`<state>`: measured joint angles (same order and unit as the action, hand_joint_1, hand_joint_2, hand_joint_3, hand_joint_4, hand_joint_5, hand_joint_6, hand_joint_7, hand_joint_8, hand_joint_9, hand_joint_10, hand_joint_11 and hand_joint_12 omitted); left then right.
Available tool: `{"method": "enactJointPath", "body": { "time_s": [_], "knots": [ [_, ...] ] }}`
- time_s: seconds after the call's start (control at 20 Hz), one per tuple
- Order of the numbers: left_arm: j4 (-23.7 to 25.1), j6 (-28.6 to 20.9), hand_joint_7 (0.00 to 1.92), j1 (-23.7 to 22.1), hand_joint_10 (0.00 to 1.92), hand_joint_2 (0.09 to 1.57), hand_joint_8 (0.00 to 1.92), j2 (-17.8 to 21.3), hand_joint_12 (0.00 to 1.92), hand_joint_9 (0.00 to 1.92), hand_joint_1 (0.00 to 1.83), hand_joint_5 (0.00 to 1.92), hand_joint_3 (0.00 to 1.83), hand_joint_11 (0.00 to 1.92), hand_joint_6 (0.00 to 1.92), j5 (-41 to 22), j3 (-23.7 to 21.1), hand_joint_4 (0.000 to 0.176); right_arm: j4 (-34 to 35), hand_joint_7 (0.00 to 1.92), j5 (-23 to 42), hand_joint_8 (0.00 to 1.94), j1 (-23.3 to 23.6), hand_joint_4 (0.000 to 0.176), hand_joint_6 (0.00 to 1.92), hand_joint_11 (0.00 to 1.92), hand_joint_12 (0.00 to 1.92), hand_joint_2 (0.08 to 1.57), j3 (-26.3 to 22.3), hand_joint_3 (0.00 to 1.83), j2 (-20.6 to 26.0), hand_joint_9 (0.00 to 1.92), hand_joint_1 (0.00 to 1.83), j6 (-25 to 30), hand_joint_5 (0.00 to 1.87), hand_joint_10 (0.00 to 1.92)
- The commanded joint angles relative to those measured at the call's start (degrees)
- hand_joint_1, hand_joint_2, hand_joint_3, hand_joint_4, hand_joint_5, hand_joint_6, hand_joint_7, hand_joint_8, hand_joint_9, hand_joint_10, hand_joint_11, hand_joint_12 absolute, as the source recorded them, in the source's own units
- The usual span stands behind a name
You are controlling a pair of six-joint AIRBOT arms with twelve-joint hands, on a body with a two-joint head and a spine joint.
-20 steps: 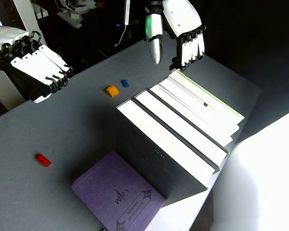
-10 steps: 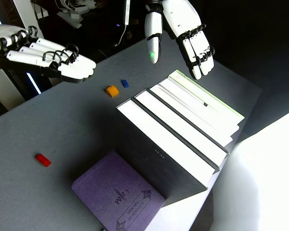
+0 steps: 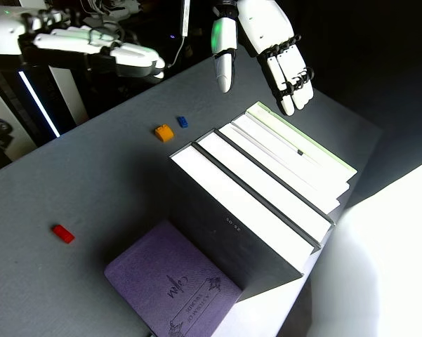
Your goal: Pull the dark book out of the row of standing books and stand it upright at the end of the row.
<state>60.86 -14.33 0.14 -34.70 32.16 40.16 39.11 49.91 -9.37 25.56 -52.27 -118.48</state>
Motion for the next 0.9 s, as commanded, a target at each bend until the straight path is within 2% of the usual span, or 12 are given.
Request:
{"method": "enactJointPath", "body": {
  "time_s": [0.0, 0.05, 0.15, 0.2, 0.25, 0.4, 0.8, 0.85],
  "knots": [
    [3.21, 0.06, 0.01, -0.78, 0.00, 1.22, 0.00, 0.63, 0.02, 0.01, 0.00, 0.00, 0.00, 0.03, 0.00, -1.68, 0.01, 0.074, -2.82, 0.16, 5.55, 0.01, 1.77, 0.021, 0.06, 0.00, 0.00, 1.12, 0.04, 0.01, -0.18, 0.00, 0.00, 0.26, 0.60, 0.00],
    [3.22, 0.07, 0.00, -0.79, 0.00, 1.23, 0.00, 0.63, 0.03, 0.00, 0.00, 0.00, 0.00, 0.04, 0.00, -1.68, 0.01, 0.065, -1.84, 0.16, 5.15, 0.01, 3.06, 0.019, 0.06, 0.00, 0.00, 1.12, 0.59, 0.01, -1.11, 0.00, 0.00, 0.22, 0.62, 0.00],
    [3.24, 0.08, 0.01, -0.76, 0.00, 1.23, 0.00, 0.63, 0.04, 0.01, 0.00, 0.01, 0.00, 0.04, 0.00, -1.67, 0.03, 0.062, -1.77, 0.17, 4.94, 0.00, 4.91, 0.016, 0.04, 0.00, 0.00, 1.12, 1.85, 0.00, -2.89, 0.00, 0.00, -0.44, 0.67, 0.00],
    [3.24, 0.08, 0.02, -0.76, 0.00, 1.23, 0.00, 0.63, 0.18, 0.01, 0.00, 0.00, 0.00, 0.01, 0.00, -1.67, 0.02, 0.065, -1.54, 0.18, 4.64, 0.00, 6.01, 0.015, 0.03, 0.00, 0.00, 1.12, 2.83, 0.00, -3.93, 0.00, 0.00, -0.46, 0.69, 0.00],
    [3.24, 0.08, 0.02, -0.75, 0.00, 1.22, 0.00, 0.64, 0.23, 0.02, 0.00, 0.00, 0.00, 0.00, 0.00, -1.66, 0.01, 0.067, -0.90, 0.19, 4.59, 0.01, 6.99, 0.015, 0.03, 0.00, 0.00, 1.12, 3.68, 0.00, -4.76, 0.00, 0.00, -0.51, 0.69, 0.00],
    [3.23, 0.08, 0.02, -0.76, 0.00, 1.22, 0.00, 0.64, 0.24, 0.02, 0.00, 0.00, 0.00, 0.00, 0.00, -1.66, -0.01, 0.068, 1.31, 0.19, 4.97, 0.01, 9.45, 0.015, 0.03, 0.00, 0.00, 1.12, 6.51, 0.00, -6.83, 0.00, 0.00, -0.43, 0.69, 0.00],
    [3.22, 0.08, 0.02, -0.76, 0.00, 1.22, 0.00, 0.64, 0.24, 0.02, 0.00, 0.00, 0.00, 0.00, 0.00, -1.66, -0.03, 0.068, 1.29, 0.19, 4.48, 0.00, 9.33, 0.015, 0.02, 0.00, 0.00, 1.12, 13.23, 0.00, -9.32, 0.00, 0.00, -0.40, 0.70, 0.00],
    [3.22, 0.08, 0.05, -0.76, 0.01, 1.22, 0.00, 0.64, 0.27, 0.04, 0.00, 0.03, 0.00, 0.00, 0.01, -1.66, -0.03, 0.070, 1.29, 0.17, 3.91, 0.00, 9.22, 0.007, 0.01, 0.00, 0.00, 1.13, 14.29, 0.00, -9.67, 0.01, 0.00, 0.00, 0.67, 0.00]
  ]
}}
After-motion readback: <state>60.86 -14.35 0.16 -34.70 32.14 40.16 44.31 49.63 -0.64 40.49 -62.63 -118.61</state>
